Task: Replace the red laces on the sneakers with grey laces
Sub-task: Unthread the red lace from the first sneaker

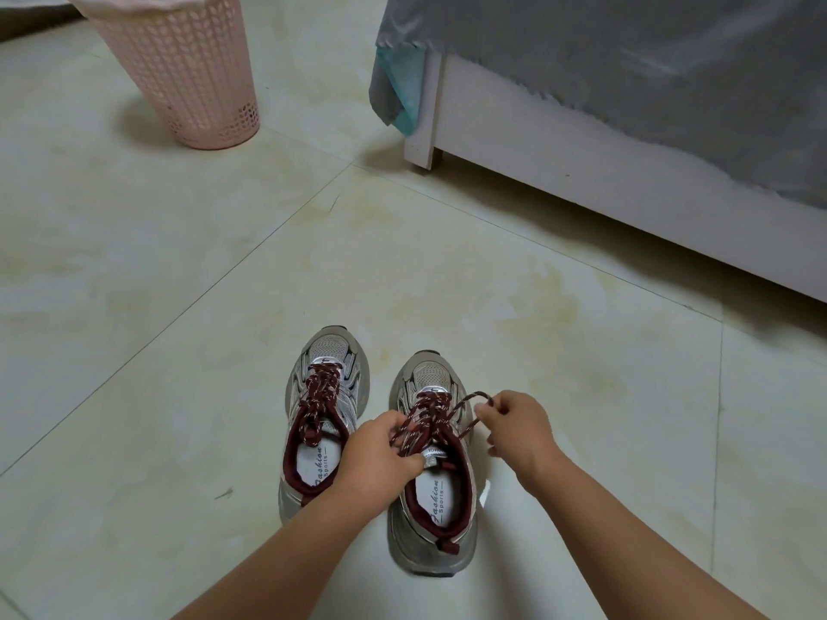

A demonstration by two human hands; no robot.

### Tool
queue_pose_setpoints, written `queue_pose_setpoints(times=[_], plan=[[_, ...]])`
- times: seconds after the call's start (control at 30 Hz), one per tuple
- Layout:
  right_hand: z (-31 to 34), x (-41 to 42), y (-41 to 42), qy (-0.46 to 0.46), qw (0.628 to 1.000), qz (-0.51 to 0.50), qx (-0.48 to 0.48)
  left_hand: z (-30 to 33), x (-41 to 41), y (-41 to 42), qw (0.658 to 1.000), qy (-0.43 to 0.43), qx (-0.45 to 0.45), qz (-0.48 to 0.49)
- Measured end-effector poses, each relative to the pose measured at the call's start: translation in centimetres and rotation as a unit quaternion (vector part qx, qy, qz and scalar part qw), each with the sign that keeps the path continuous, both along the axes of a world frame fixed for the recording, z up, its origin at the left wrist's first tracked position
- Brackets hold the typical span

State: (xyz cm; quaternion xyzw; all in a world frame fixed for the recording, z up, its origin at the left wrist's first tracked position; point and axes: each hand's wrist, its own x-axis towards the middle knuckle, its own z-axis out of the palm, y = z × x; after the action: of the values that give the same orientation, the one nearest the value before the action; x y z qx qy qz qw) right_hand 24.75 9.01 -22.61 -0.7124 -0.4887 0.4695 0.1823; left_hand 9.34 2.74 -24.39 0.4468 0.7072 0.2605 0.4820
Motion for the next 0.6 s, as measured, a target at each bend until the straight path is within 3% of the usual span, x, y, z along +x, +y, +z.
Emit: queue_pose_setpoints(times=[0.1, 0.2, 0.27, 0.5, 0.6], plan=[[0.2, 0.4, 0.0, 0.036, 0.998, -0.041, -0.016, 0.0, 0.0, 0.0, 1.000, 0.006, 0.005, 0.000], [0.2, 0.3, -0.7, 0.110, 0.986, 0.022, -0.124, 0.0, 0.1, 0.1, 1.000, 0.010, 0.008, 0.001], [0.1, 0.1, -1.0, 0.130, 0.980, 0.045, -0.145, 0.0, 0.1, 0.1, 1.000, 0.010, 0.008, 0.002], [-0.1, 0.0, -0.5, 0.058, 0.997, -0.038, -0.038, 0.0, 0.0, 0.1, 1.000, 0.010, 0.005, -0.004], [0.2, 0.1, -0.4, 0.073, 0.994, -0.068, -0.039, 0.0, 0.0, 0.1, 1.000, 0.011, 0.006, -0.002]])
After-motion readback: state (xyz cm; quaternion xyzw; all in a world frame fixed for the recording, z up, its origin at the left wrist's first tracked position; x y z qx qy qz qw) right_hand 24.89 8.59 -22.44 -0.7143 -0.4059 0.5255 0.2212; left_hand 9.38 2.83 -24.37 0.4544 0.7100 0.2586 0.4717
